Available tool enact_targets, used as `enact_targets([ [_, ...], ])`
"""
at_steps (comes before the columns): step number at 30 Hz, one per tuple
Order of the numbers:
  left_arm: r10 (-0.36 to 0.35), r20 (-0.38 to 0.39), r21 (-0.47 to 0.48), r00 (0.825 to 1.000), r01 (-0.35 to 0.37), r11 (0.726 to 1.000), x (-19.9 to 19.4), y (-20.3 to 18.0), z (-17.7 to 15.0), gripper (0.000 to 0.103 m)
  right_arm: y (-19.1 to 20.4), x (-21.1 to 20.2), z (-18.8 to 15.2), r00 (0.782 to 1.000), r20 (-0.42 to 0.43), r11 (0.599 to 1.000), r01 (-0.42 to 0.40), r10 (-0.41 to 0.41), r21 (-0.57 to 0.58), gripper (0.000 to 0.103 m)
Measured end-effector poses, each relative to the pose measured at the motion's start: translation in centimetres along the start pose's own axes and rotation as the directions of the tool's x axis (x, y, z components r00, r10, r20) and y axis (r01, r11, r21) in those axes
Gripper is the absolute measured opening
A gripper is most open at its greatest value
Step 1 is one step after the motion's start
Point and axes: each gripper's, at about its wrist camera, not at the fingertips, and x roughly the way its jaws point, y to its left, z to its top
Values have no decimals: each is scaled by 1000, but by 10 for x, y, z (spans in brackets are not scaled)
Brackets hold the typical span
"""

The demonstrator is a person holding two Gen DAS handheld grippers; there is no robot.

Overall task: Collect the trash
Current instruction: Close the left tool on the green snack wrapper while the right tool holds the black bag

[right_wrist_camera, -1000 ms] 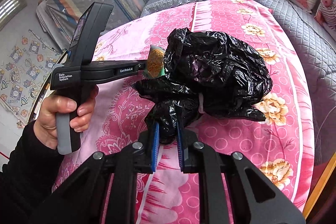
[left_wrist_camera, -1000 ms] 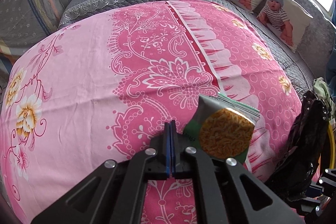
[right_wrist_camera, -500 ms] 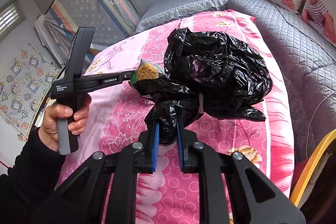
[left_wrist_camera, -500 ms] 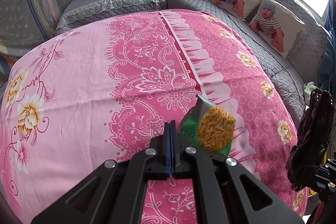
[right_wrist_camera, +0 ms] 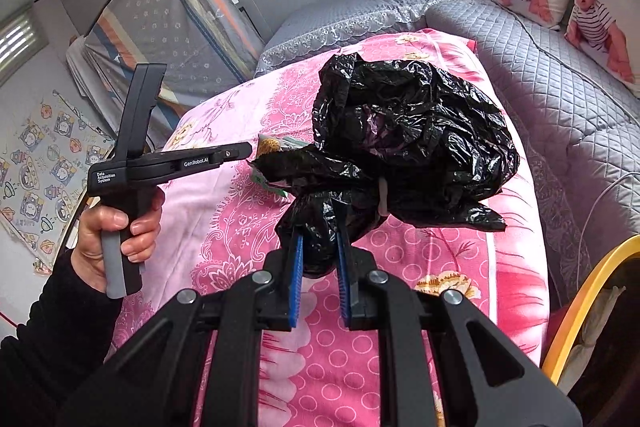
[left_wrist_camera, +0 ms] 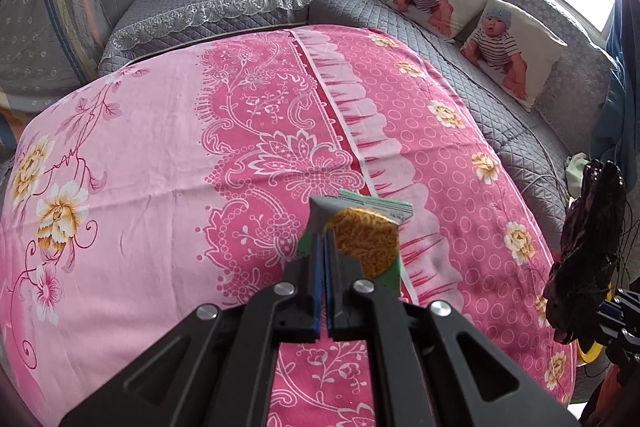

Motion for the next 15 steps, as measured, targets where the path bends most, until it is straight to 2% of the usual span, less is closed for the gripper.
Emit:
enact_targets([
  [1,7,-6,6,1000,-7,1000,1,-3,0,12,0,-1,0,1000,0,1000,-2,2,0,14],
  [2,26,1,19,1000,-26,999,1,-6,-1,30,0,-1,1,1000,1,1000,-4,4,-1,14],
  [4,64,26,49,998,-65,997,-1,-13,-2,52,0,-2,1,1000,5,1000,-6,6,-1,14],
  [10,127,-7,46,992,-127,991,18,-19,3,54,-4,-4,0,1000,9,1000,-12,11,6,14],
  [15,151,-20,66,988,-150,987,36,-32,6,58,-6,-4,-2,1000,8,1000,-14,14,9,14],
])
